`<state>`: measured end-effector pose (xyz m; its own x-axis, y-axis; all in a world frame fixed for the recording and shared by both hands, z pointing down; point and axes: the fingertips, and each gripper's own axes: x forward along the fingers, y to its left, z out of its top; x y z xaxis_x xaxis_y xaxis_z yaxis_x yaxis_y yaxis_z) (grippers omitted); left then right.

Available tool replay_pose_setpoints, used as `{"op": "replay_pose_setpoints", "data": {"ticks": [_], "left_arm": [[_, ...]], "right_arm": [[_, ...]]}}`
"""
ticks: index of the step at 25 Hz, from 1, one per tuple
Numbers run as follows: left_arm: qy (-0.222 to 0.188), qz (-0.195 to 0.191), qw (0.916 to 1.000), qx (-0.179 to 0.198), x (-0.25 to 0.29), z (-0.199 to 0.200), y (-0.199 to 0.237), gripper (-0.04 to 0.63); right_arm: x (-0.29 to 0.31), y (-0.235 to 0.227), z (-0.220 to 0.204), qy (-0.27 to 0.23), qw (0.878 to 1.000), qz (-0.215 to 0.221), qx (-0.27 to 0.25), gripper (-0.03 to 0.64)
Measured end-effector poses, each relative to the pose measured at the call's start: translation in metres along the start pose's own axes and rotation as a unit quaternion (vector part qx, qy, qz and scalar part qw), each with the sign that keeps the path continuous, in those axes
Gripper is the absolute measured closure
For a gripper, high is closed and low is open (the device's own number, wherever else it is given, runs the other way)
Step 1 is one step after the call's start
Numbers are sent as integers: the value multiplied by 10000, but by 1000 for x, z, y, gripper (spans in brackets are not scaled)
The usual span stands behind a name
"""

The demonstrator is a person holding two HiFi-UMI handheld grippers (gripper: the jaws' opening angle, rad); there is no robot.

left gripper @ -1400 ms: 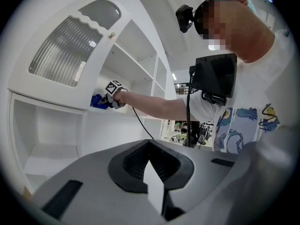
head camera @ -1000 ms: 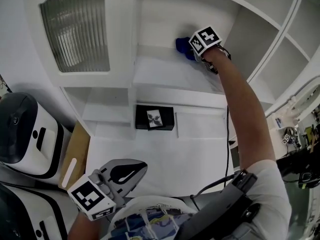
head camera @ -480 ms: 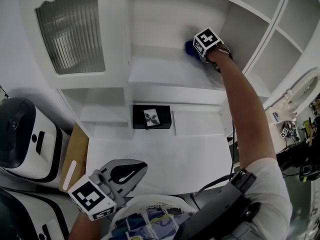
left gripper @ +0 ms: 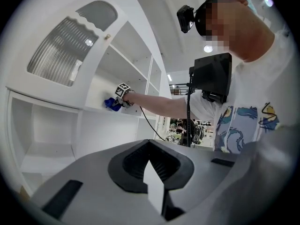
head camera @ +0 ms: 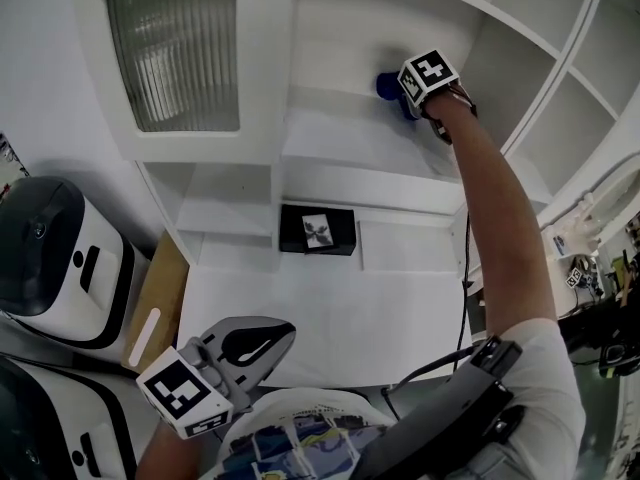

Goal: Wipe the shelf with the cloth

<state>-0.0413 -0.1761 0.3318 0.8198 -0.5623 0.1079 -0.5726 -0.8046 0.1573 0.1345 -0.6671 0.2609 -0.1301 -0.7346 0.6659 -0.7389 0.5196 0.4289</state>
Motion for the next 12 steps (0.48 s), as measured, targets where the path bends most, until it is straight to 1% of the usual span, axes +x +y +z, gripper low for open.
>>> {"op": "replay_pose_setpoints", "data": {"ticks": [3, 6, 9, 12], "left_arm": [[-17, 61, 10000, 27, -6, 0, -2, 583], [-20, 187, 9998, 31, -16, -1, -2, 583], [-38, 383, 9993, -5, -27, -3, 1, 583], [-61, 562, 9984, -32, -39, -5, 4, 583]], "right_arm": [[-8, 40, 30, -323, 9983, 483, -35, 549], [-11, 82, 58, -529, 9940, 953, -104, 549], [-10, 120, 81, -612, 9901, 1229, -293, 550], [-4, 149, 96, -593, 9868, 1452, -396, 550]]}}
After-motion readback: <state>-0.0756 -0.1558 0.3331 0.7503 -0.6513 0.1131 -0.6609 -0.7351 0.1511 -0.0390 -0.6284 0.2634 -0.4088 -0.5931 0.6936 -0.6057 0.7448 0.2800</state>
